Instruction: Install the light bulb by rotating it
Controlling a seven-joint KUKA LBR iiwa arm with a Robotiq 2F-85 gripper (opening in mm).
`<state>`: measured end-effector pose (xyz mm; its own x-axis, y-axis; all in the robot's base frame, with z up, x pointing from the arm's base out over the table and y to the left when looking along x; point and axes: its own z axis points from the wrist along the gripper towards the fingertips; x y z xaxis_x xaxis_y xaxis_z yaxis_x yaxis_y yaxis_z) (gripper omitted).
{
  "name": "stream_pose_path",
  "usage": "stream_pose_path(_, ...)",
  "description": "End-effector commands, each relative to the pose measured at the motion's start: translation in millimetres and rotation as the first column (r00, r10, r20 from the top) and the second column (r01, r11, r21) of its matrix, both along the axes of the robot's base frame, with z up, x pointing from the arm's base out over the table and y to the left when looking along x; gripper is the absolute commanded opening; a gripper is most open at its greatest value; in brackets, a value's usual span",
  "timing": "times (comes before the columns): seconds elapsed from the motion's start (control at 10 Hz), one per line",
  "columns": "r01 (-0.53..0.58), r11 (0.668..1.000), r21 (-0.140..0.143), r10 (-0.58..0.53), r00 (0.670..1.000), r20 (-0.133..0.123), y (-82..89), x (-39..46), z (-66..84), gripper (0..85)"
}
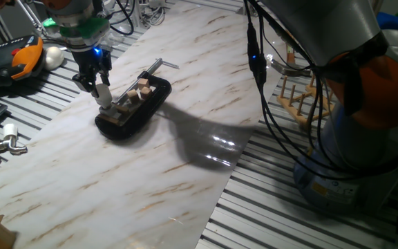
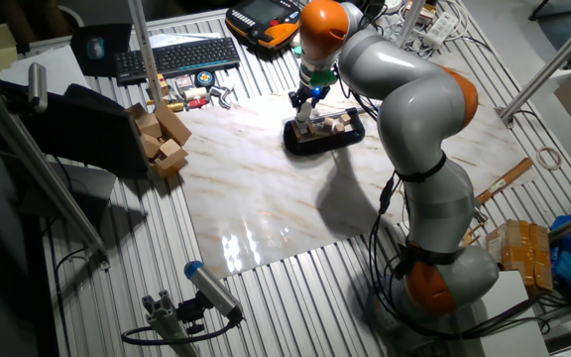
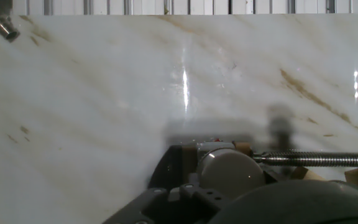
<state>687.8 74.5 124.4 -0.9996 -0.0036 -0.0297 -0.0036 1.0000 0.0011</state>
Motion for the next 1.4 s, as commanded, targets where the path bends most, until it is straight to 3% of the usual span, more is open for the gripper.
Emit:
stream_pose_path(0.0, -0.003, 1.000, -0.006, 0.003, 1.000, 0.000, 1.0, -0.3, -0.1, 51.0)
stream_pose_path(0.2, -0.006, 1.000, -0.014, 0.006, 1.000, 0.004, 1.4, -0.1, -0.4, 51.0)
stream_pose_path(0.3, -0.005, 1.000, -0.014, 0.005, 1.000, 0.006, 2.2, 0.1, -0.3, 68.0)
stream_pose_path(0.7, -0.003, 1.000, -0.015, 0.003, 1.000, 0.015, 4.3, 0.0, -3.0, 68.0)
stream_pose_path(1.3, -0.021, 1.000, -0.017, 0.021, 1.000, 0.001, 4.4, 0.5, -4.0, 68.0)
